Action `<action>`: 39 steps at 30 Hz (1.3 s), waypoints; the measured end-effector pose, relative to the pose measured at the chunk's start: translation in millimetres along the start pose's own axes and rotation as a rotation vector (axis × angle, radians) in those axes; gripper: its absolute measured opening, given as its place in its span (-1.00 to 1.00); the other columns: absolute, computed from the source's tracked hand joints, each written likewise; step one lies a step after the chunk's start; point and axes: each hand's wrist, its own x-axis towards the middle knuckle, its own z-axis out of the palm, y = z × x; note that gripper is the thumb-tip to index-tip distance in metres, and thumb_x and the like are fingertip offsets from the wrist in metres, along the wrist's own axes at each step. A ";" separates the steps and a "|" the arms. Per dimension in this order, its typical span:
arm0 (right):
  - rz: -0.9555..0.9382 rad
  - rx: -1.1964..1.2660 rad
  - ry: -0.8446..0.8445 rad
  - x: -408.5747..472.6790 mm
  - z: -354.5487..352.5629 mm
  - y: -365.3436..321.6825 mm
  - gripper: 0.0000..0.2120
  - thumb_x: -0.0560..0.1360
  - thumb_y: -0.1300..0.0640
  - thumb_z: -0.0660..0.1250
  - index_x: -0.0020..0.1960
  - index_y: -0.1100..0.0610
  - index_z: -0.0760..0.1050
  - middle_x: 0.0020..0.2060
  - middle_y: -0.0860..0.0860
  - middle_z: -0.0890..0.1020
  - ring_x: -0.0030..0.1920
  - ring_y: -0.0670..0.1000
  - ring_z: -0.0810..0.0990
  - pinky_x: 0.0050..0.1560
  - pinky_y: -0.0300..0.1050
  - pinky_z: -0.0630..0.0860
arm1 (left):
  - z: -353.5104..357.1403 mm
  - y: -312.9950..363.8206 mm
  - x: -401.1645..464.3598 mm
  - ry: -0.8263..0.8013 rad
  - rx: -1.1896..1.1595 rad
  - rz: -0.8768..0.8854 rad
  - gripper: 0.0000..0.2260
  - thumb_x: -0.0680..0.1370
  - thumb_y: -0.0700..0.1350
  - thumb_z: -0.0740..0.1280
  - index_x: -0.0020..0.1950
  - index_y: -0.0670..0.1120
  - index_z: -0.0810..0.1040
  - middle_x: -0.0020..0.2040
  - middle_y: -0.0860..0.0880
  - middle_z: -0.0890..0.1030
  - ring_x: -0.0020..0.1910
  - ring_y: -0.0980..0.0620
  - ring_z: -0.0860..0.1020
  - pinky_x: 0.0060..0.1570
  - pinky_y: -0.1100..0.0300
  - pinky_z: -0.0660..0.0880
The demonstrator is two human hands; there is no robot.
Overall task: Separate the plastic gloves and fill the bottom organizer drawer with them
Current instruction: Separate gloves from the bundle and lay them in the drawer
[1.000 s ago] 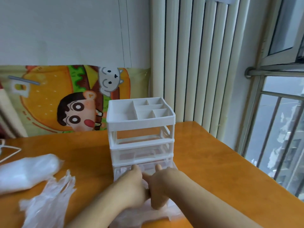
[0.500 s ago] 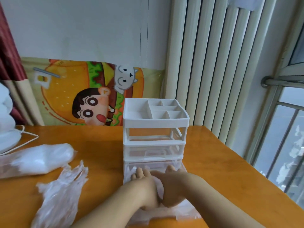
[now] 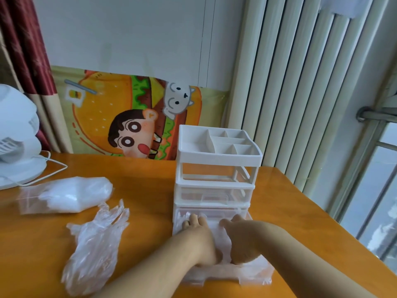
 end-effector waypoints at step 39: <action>0.014 0.367 0.639 -12.7 16.4 -2.5 -0.48 0.54 0.33 0.38 -0.12 -0.36 0.65 -0.05 -0.51 0.60 0.05 -0.15 0.68 0.12 -0.20 0.52 | -46.5 -97.0 -96.7 0.574 -0.336 0.296 -0.83 0.55 -0.19 0.31 0.13 -0.05 0.55 0.13 -0.01 0.55 0.10 -0.08 0.57 0.03 -0.05 0.62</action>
